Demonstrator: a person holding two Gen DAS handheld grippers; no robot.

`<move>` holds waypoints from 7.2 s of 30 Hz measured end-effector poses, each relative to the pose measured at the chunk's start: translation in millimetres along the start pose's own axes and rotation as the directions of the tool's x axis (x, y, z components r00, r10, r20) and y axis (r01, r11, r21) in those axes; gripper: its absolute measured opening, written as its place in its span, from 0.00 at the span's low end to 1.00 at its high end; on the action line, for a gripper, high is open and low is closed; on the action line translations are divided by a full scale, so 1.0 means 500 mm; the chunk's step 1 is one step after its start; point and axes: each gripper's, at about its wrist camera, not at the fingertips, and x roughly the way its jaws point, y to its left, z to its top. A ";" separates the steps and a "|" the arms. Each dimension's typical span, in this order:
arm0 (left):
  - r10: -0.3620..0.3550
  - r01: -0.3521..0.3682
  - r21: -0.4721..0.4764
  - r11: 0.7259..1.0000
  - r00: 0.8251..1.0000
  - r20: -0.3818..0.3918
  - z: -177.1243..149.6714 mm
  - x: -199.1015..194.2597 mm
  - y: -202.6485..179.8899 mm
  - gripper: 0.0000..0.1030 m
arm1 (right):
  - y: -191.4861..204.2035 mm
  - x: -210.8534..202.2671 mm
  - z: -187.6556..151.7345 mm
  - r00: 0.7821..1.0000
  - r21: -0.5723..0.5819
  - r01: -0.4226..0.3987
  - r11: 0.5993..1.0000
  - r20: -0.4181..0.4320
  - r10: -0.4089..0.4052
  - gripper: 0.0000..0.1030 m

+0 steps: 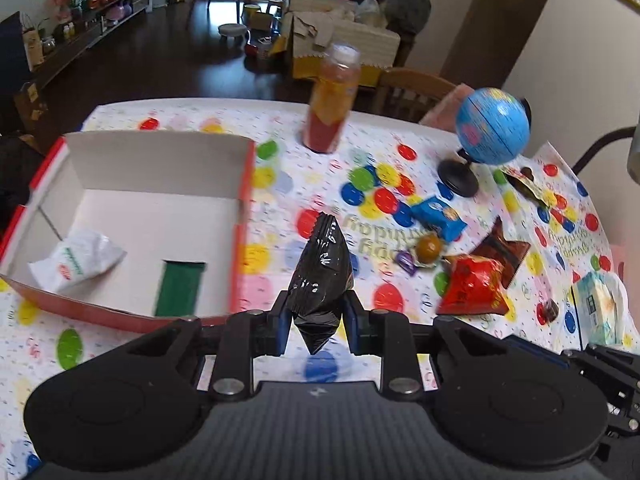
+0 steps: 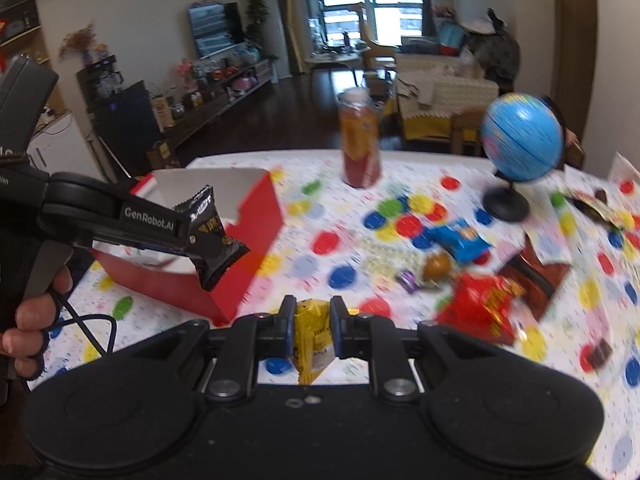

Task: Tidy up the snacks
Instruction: 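Carry both snacks into the red box and open both tools to release, then move both tools back toward the red chip bag and pencil, then grasp the wooden pencil with the right tool while the left tool grasps the red chip bag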

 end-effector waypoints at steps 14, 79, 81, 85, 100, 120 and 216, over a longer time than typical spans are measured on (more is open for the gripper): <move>0.029 -0.029 -0.016 0.999 0.999 0.026 0.062 -0.048 0.212 0.26 | 0.184 0.099 0.110 0.999 -0.041 -0.046 0.998 0.009 0.046 0.15; 0.145 -0.141 0.066 0.988 0.987 -0.070 0.079 0.045 0.419 0.70 | 0.330 0.296 0.108 0.994 0.064 -0.008 0.998 -0.107 0.015 0.45; 0.142 -0.138 0.070 0.988 0.988 -0.056 0.075 0.031 0.410 0.71 | 0.328 0.279 0.107 0.996 0.065 -0.011 0.998 -0.093 0.017 0.47; 0.127 -0.125 0.069 0.990 0.991 -0.035 0.065 0.004 0.392 0.71 | 0.322 0.246 0.106 0.997 0.063 -0.019 0.998 -0.069 0.023 0.53; 0.091 -0.095 0.111 0.989 0.995 0.041 0.027 -0.068 0.272 0.79 | 0.250 0.121 0.093 0.999 0.087 -0.051 0.995 0.016 0.050 0.73; -0.051 0.033 0.157 0.987 0.993 0.109 -0.044 -0.037 -0.036 0.99 | 0.001 -0.054 -0.025 0.998 0.112 0.052 0.992 0.040 -0.057 0.97; -0.111 0.138 0.207 0.968 0.984 -0.136 -0.042 0.196 -0.285 0.46 | -0.241 -0.027 -0.177 0.966 0.392 0.252 0.885 -0.156 -0.206 0.09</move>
